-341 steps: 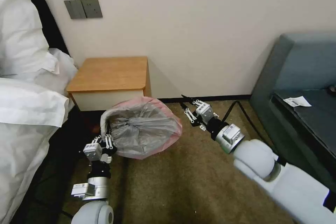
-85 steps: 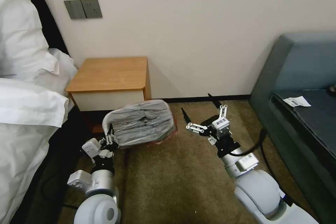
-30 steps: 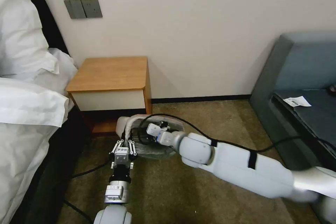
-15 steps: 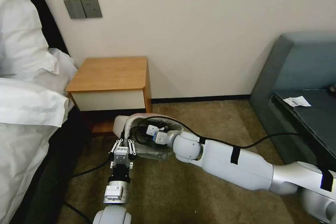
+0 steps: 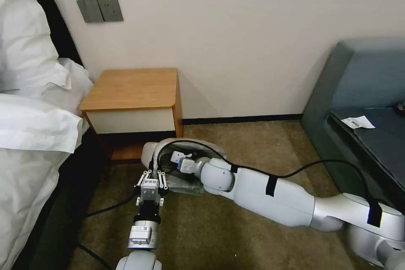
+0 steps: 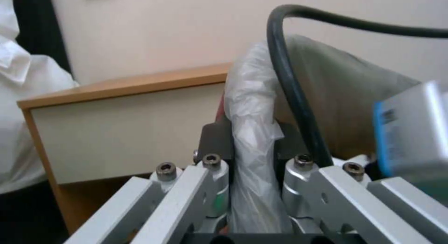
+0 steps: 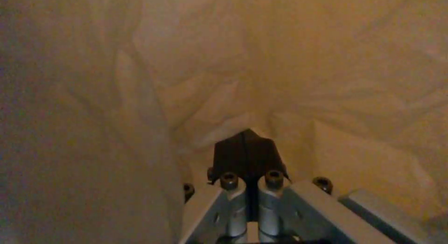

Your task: Pick up the garbage bag from the table and place it over the trash can.

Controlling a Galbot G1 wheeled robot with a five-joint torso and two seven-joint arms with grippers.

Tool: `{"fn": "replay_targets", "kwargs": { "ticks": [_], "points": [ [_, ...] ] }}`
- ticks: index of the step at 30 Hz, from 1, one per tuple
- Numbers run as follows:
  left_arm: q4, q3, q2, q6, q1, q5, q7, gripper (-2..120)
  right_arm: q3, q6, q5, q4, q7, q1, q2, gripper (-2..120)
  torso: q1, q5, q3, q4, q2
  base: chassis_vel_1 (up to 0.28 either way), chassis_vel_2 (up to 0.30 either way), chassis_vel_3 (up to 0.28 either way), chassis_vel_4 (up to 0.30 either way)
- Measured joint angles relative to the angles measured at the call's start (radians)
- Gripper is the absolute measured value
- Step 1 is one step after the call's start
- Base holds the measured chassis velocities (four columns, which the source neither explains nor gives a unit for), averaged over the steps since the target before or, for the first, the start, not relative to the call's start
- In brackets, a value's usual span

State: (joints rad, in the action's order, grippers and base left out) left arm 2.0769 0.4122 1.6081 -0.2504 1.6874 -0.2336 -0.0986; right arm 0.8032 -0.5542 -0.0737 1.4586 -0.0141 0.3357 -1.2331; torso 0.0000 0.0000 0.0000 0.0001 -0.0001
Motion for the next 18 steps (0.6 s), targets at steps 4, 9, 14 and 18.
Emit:
{"fn": "replay_targets", "kwargs": {
  "ticks": [4, 9, 14, 18],
  "points": [
    [0.006, -0.009, 0.000, 0.000, 0.005, 0.000, 0.000, 11, 0.005, 0.011, 0.001, -0.020, -0.004, 0.004, -0.009, 0, 0.000, -0.0001, 0.000, -0.0001, 0.000, 0.000, 0.000, 0.000, 0.000],
    [0.006, -0.011, 0.000, 0.000, 0.004, -0.002, 0.000, 11, 0.006, 0.016, 0.001, -0.029, -0.007, 0.009, -0.011, 0, 0.000, 0.0000, 0.000, -0.0001, 0.000, 0.000, 0.000, 0.000, 0.000],
    [-0.016, 0.008, 0.000, 0.000, -0.008, 0.000, 0.000, 11, 0.003, 0.016, -0.034, 0.012, -0.029, 0.012, 0.010, 0, 0.000, -0.0001, 0.000, 0.0000, 0.000, 0.000, 0.000, 0.000, 0.000],
    [-0.032, 0.025, 0.000, 0.020, -0.027, 0.030, -0.010, 11, -0.003, 0.008, -0.099, 0.078, -0.071, 0.028, 0.032, 0, 0.000, -0.0001, 0.000, -0.0001, 0.000, 0.000, 0.000, 0.000, 0.000]
  ]
}}
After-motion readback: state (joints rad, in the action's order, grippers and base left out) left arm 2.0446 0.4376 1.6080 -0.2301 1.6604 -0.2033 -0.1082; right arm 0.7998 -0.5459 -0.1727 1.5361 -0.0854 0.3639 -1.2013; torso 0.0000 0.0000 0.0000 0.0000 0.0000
